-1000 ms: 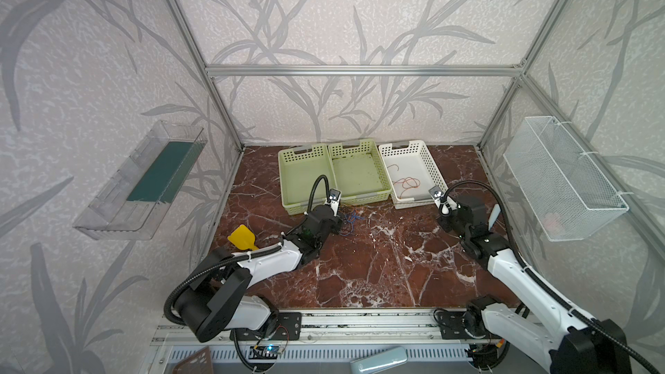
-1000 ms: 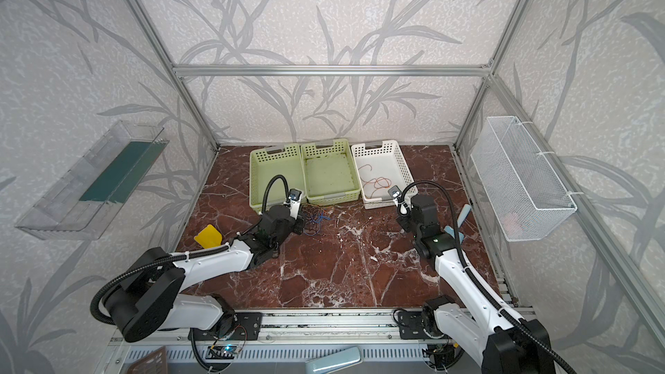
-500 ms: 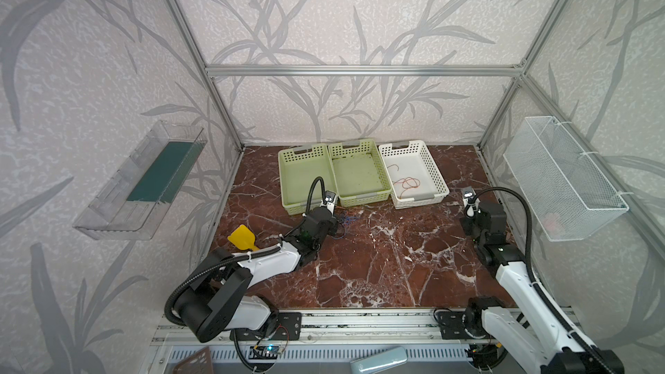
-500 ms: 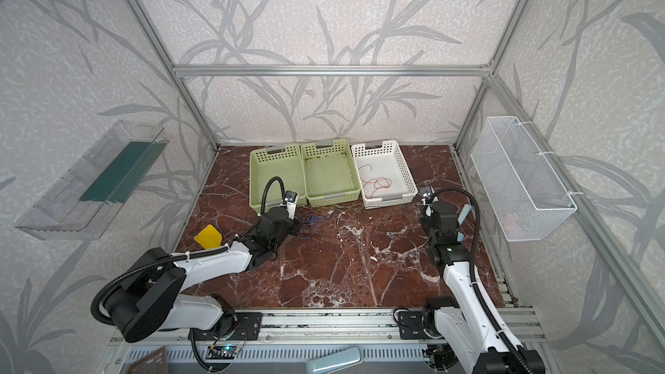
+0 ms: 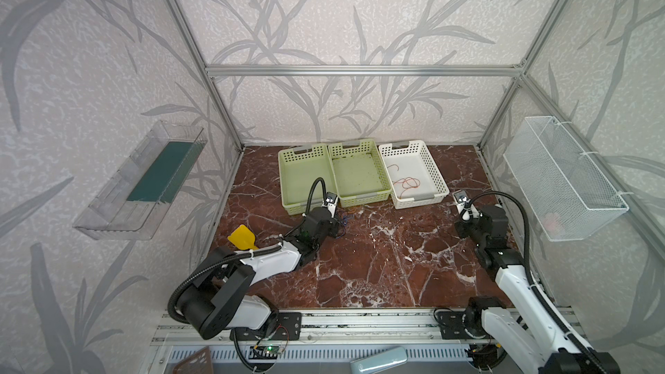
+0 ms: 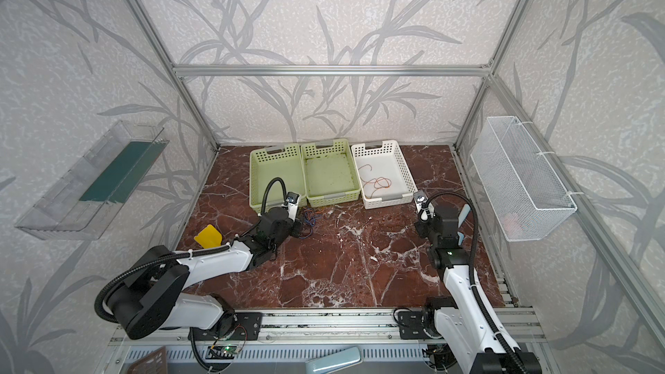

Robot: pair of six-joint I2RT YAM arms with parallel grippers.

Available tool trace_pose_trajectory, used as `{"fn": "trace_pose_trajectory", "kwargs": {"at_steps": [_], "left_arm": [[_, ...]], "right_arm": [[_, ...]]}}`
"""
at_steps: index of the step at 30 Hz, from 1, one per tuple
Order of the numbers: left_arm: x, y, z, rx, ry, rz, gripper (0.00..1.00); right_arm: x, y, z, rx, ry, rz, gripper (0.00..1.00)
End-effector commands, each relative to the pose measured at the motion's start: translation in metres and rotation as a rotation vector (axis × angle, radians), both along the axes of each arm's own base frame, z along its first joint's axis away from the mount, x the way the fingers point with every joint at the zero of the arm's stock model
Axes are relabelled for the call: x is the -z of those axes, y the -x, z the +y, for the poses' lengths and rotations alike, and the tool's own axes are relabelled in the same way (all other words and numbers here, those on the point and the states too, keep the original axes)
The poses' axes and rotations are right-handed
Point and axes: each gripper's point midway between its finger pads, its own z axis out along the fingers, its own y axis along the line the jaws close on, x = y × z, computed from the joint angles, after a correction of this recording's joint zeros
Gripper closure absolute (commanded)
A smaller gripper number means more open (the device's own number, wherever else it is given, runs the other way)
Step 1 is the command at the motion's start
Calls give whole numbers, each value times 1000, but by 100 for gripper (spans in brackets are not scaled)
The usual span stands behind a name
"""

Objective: Untangle and sort cables by color
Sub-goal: Untie the cable from multiple cables.

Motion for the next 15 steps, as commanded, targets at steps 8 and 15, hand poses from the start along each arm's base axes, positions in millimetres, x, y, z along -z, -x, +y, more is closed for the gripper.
{"fn": "trace_pose_trajectory", "kwargs": {"at_steps": [8,15], "left_arm": [[5,17,-50,237,107,23,100],[7,26,-70,325,109,25,100]], "right_arm": [[-86,17,109,-494,-40,-183,100],[-147,19,145,-611,-22,-316,100]]}}
